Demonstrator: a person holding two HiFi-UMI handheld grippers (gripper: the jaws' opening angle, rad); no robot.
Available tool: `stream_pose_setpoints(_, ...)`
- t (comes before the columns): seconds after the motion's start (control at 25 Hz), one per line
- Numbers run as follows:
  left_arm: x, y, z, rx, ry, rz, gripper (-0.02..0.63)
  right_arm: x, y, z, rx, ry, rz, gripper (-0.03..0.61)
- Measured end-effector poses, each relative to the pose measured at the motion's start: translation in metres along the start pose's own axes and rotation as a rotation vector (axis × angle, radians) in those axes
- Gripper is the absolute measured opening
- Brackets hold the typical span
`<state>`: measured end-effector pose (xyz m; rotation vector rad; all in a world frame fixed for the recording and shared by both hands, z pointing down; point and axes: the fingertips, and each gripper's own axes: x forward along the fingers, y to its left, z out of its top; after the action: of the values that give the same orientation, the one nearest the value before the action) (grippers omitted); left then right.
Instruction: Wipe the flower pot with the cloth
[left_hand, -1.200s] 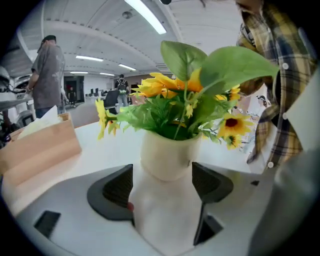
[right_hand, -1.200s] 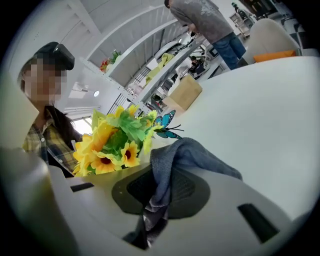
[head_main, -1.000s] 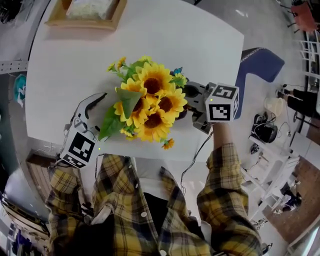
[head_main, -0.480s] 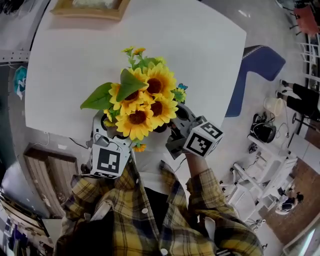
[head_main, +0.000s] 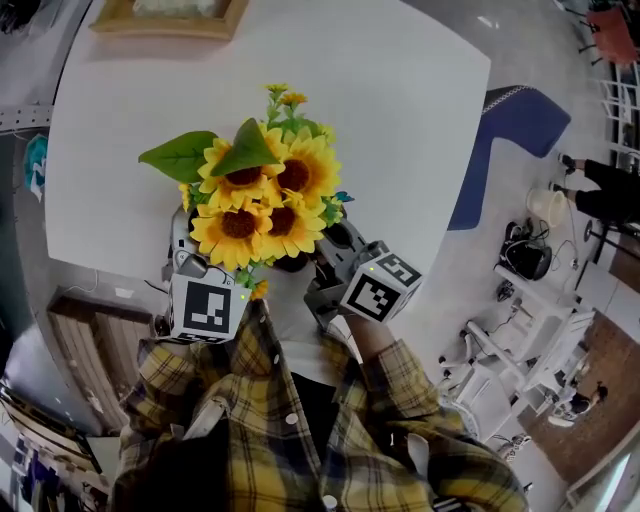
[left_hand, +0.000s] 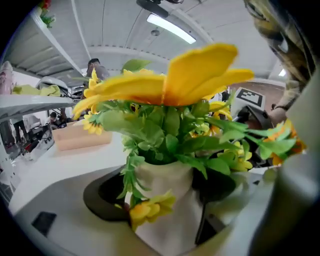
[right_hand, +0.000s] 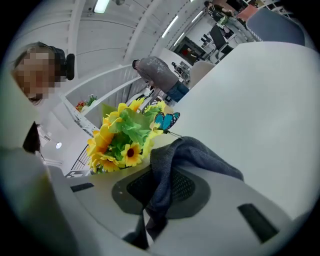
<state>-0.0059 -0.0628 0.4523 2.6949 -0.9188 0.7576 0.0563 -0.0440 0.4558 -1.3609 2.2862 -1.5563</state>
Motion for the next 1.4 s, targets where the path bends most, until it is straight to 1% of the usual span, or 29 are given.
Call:
stream_pose_setpoints(0.12,-0.001,0.001,0.000,0.025,0.008,-0.032,0.411,0.001,-0.004,0.008,0.006,-0.012,-0.003,0.035)
stream_pose_setpoints(0.24,-0.001,-0.001,-0.001,0.052,0.009,-0.076,0.410,0.007,-0.009,0.025,-0.023,-0.024,0.003,0.035)
stream_pose_setpoints(0.36,-0.001,0.000,-0.002,0.076,0.005,-0.124,0.410,0.016,-0.012,0.039,-0.060,0.021,0.047,0.035)
stream_pose_setpoints(0.48,-0.002,-0.002,-0.006,0.120,0.015,-0.210,0.410,0.023,-0.013,0.051,-0.114,0.100,0.104,0.035)
stream_pose_setpoints(0.6,-0.002,0.004,-0.008,0.180,0.028,-0.296,0.410,0.031,-0.014,0.056,-0.151,0.212,0.185,0.035)
stream_pose_setpoints(0.68,0.000,0.009,-0.009,0.228,0.040,-0.359,0.410,0.037,-0.017,0.058,-0.161,0.285,0.239,0.035)
stream_pose_setpoints(0.8,0.005,0.014,-0.007,0.308,0.057,-0.456,0.408,0.044,-0.019,0.067,-0.213,0.361,0.284,0.035)
stream_pose_setpoints(1.04,0.010,-0.005,0.007,0.461,0.080,-0.641,0.407,0.038,-0.020,0.081,-0.258,0.523,0.392,0.035)
stream_pose_setpoints(1.24,0.011,0.006,0.003,0.534,0.096,-0.735,0.407,0.057,-0.015,0.081,-0.275,0.643,0.461,0.035)
stream_pose_setpoints(1.32,0.012,0.006,0.003,0.562,0.105,-0.764,0.407,0.062,-0.013,0.081,-0.295,0.681,0.467,0.035)
stream_pose_setpoints(1.4,0.014,0.005,0.004,0.563,0.108,-0.778,0.408,0.064,-0.013,0.082,-0.306,0.698,0.460,0.035)
